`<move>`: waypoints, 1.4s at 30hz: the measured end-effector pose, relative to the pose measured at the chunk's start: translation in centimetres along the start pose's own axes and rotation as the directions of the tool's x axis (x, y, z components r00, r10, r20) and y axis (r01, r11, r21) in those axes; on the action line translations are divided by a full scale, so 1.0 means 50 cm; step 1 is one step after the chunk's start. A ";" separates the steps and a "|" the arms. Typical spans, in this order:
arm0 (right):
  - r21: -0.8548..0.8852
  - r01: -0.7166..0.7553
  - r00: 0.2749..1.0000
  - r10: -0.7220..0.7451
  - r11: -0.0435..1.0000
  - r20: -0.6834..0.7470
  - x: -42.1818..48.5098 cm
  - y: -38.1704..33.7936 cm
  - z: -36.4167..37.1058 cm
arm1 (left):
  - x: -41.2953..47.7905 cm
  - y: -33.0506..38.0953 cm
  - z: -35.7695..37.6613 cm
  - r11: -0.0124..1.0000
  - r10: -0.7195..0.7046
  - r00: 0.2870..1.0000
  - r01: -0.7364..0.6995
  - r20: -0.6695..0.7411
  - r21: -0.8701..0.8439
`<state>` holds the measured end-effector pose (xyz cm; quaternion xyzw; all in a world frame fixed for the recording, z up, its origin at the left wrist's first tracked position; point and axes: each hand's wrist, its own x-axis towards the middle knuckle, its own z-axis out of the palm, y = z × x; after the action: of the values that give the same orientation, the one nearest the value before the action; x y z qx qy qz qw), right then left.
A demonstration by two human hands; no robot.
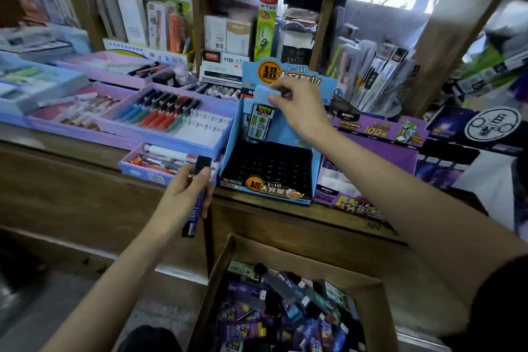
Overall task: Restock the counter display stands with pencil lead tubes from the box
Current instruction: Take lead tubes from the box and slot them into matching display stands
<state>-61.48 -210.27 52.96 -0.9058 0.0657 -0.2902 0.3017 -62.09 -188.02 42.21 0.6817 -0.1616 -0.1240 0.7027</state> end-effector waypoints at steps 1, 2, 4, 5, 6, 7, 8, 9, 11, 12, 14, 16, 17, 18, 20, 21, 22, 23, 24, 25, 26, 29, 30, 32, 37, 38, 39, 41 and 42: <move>-0.014 0.004 1.000 -0.004 1.000 0.011 0.002 0.000 0.010 | -0.001 -0.003 -0.003 1.000 -0.002 1.000 0.002 -0.004 -0.020; -0.019 0.006 1.000 -0.006 1.000 0.023 0.005 0.000 0.018 | -0.001 -0.006 -0.005 0.999 -0.002 1.000 0.002 -0.003 -0.039; -0.017 0.008 0.999 -0.008 1.000 0.043 0.009 -0.002 0.029 | -0.002 -0.009 -0.007 0.998 -0.004 1.000 0.004 0.009 -0.060; -0.016 0.012 0.999 -0.011 1.000 0.044 0.011 -0.003 0.034 | -0.002 -0.010 -0.007 0.997 -0.005 1.000 0.006 0.014 -0.071; -0.015 0.015 0.999 -0.015 1.000 0.041 0.013 -0.003 0.039 | -0.001 -0.010 -0.007 0.996 -0.005 1.000 0.007 0.019 -0.084; -0.011 0.013 0.999 -0.013 1.000 0.035 0.015 -0.003 0.043 | 0.000 -0.010 -0.008 0.996 -0.001 1.000 0.004 0.027 -0.092; -0.003 0.007 1.000 -0.007 1.000 0.028 0.015 -0.003 0.047 | 0.001 -0.011 -0.008 0.995 0.005 0.999 -0.001 0.036 -0.095; 0.006 -0.001 1.000 0.001 1.000 0.021 0.016 -0.002 0.050 | 0.002 -0.011 -0.008 0.995 0.011 0.999 -0.007 0.043 -0.095; 0.015 -0.008 1.000 0.008 1.000 0.021 0.017 0.001 0.053 | 0.003 -0.012 -0.009 0.995 0.023 0.998 -0.018 0.051 -0.094; 0.012 -0.003 1.000 0.002 1.000 0.027 0.017 0.003 0.053 | 0.003 -0.013 -0.009 0.995 0.028 0.998 -0.022 0.055 -0.093; 0.020 0.012 0.999 -0.013 1.000 0.042 0.017 0.008 0.050 | 0.002 -0.014 -0.009 0.995 0.037 0.997 -0.031 0.063 -0.097; 0.036 0.022 0.998 -0.024 0.999 0.053 0.015 0.013 0.045 | 0.002 -0.014 -0.009 0.994 0.038 0.997 -0.032 0.063 -0.100; 0.038 0.024 0.998 -0.026 0.999 0.063 0.013 0.016 0.045 | 0.003 -0.013 -0.009 0.995 0.036 0.997 -0.030 0.063 -0.098; 0.033 0.025 0.997 -0.027 0.999 0.074 0.010 0.020 0.047 | 0.003 -0.013 -0.008 0.995 0.034 0.997 -0.028 0.063 -0.097; -0.017 0.055 0.995 -0.054 0.998 0.081 -0.001 0.024 0.055 | 0.003 -0.011 -0.007 0.994 0.027 0.998 -0.020 0.061 -0.108; -0.074 0.097 0.993 -0.092 0.993 0.072 -0.007 0.024 0.060 | 0.002 -0.009 -0.006 0.992 0.021 0.998 -0.013 0.061 -0.123; -0.152 0.151 0.988 -0.142 0.977 0.066 -0.011 0.024 0.065 | 0.001 -0.008 -0.004 0.990 0.014 0.998 -0.005 0.062 -0.140; -0.235 0.201 0.979 -0.190 0.951 0.068 -0.013 0.023 0.067 | 0.001 -0.006 -0.003 0.988 0.008 0.998 0.001 0.063 -0.154; -0.307 0.234 0.972 -0.221 0.923 0.075 -0.013 0.021 0.068 | 0.000 -0.004 -0.001 0.987 0.007 0.998 0.003 0.063 -0.158; -0.360 0.248 0.969 -0.235 0.899 0.080 -0.010 0.019 0.066 | -0.002 -0.002 0.002 0.988 0.011 0.998 -0.001 0.065 -0.154; -0.400 0.249 0.968 -0.235 0.882 0.085 -0.008 0.017 0.061 | -0.004 0.001 0.005 0.989 0.019 0.997 -0.009 0.068 -0.147; -0.430 0.253 0.967 -0.235 0.867 0.095 -0.027 0.002 0.037 | -0.009 0.009 0.023 0.991 0.044 0.994 -0.031 0.095 -0.134; -0.366 0.247 0.969 -0.224 0.897 0.104 -0.046 -0.003 0.029 | -0.011 0.014 0.033 0.991 0.061 0.992 -0.047 0.111 -0.122; -0.072 0.125 0.978 -0.111 0.989 0.177 -0.100 -0.017 0.012 | -0.014 0.025 0.058 0.991 0.099 0.986 -0.085 0.135 -0.105; 0.509 -0.321 0.931 0.165 0.799 0.327 -0.242 -0.009 -0.034 | -0.026 0.043 0.140 0.985 0.167 0.961 -0.151 0.220 -0.089; 0.571 -0.378 0.920 0.227 0.729 0.318 -0.263 0.002 -0.046 | -0.031 0.045 0.159 0.984 0.175 0.953 -0.161 0.246 -0.076; 0.624 -0.431 0.902 0.285 0.651 0.326 -0.281 0.014 -0.059 | -0.035 0.045 0.179 0.983 0.183 0.945 -0.170 0.273 -0.070; 0.689 -0.499 0.865 0.352 0.525 0.357 -0.309 0.040 -0.094 | -0.043 0.046 0.225 0.983 0.185 0.926 -0.175 0.328 -0.063; 0.700 -0.507 0.858 0.369 0.503 0.356 -0.319 0.052 -0.115 | -0.047 0.048 0.248 0.983 0.181 0.917 -0.170 0.355 -0.062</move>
<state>-77.71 -210.63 47.43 -0.6589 0.1377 -0.1295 0.7281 -69.26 -198.36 44.72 0.6196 -0.3460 -0.1853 0.6797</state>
